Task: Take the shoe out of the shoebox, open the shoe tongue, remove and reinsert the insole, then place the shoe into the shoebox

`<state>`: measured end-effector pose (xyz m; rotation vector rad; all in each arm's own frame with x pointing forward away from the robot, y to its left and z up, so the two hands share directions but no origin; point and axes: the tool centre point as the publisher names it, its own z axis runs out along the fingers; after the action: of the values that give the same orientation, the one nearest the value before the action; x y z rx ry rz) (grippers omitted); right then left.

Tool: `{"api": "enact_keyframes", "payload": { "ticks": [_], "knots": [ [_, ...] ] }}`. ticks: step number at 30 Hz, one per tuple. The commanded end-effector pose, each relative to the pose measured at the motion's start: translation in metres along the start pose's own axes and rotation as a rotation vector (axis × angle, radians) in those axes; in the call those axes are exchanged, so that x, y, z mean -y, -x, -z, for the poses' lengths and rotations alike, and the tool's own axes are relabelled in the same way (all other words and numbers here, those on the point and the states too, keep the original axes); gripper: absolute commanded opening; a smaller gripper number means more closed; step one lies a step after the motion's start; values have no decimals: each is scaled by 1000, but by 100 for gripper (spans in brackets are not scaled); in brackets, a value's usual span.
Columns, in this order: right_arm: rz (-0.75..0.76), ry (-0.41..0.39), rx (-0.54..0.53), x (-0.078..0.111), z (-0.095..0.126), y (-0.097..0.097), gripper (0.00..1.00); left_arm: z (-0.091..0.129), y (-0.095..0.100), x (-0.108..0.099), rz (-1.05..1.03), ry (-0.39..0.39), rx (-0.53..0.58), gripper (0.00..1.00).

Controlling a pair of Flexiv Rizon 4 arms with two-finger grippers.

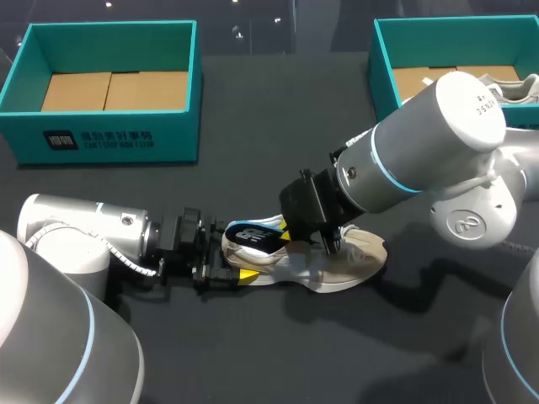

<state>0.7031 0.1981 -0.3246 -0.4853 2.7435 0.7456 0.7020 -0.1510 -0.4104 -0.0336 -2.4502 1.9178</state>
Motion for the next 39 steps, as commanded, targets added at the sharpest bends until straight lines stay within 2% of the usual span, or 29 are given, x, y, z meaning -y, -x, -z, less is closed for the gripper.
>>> {"api": "enact_keyframes", "payload": {
  "ticks": [1, 13, 19, 20, 21, 22, 29, 32, 39],
  "knots": [
    [7, -5, -3, -7, -2, 4, 0, 0, 0, -1, 0, 1, 1, 0],
    [-11, 4, -62, -34, -6, 17, 0, 0, 0, -1, 0, 1, 1, 0],
    [-143, 36, -106, -36, -5, 20, 0, 0, 0, -1, 0, 1, 1, 0],
    [-173, 46, -114, -35, -6, 21, 7, 0, 0, -1, 0, 1, 1, 0],
    [-189, 49, -120, -34, -6, 21, 21, 0, 0, -1, 0, 1, 1, 0],
    [-205, 53, -126, -33, -7, 21, 26, 0, 0, -1, 0, 1, 1, 0],
    [-337, 76, -156, -27, -9, 21, 38, 0, 0, -1, 0, 1, 1, 0],
    [-389, 98, -165, -26, -8, 21, 40, 0, 0, -1, 0, 1, 1, 0],
    [-466, 123, -203, -30, -4, 19, 35, 0, 0, -1, 0, 1, 1, 0]
  ]
}}
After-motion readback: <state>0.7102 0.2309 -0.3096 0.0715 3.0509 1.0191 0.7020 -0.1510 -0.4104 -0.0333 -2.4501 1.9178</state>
